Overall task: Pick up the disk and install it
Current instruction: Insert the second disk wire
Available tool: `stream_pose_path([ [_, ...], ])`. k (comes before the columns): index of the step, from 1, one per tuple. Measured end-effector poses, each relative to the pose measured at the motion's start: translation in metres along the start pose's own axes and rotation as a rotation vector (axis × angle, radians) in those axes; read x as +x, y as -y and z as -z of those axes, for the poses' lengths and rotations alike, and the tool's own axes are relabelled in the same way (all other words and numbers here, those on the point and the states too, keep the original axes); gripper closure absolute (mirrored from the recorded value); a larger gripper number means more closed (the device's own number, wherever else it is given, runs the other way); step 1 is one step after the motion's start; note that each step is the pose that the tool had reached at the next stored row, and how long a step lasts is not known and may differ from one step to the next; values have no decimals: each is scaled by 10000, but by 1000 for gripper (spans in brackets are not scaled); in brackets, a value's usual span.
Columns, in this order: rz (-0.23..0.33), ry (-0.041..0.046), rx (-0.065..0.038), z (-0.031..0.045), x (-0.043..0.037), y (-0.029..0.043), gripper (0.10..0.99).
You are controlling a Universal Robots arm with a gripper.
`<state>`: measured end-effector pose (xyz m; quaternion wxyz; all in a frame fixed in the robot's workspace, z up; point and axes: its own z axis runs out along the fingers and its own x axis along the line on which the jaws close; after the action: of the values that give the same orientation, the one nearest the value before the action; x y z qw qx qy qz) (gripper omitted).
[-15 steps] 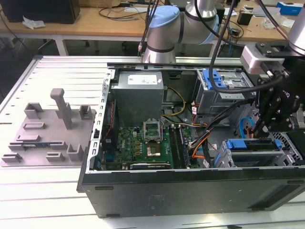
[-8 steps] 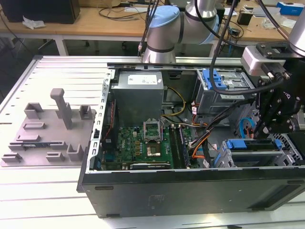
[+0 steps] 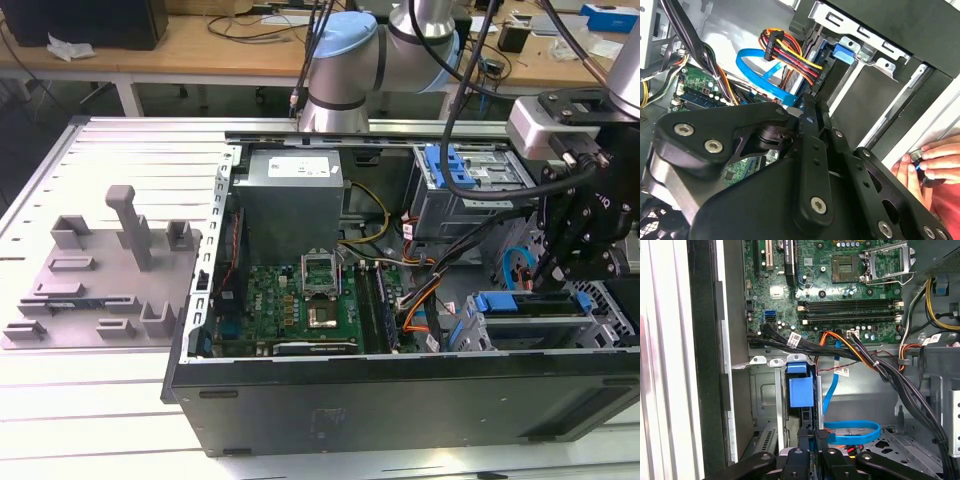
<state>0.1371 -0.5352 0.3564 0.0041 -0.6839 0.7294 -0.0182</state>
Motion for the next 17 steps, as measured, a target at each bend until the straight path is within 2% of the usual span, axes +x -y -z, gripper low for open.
stream_pose_path([
  [3, -3, 73, -5, -5, 0, 1, 925],
  [6, -2, 100, -6, -13, 0, 5, 925],
  [17, 203, 108, -4, -45, -2, 19, 925],
])
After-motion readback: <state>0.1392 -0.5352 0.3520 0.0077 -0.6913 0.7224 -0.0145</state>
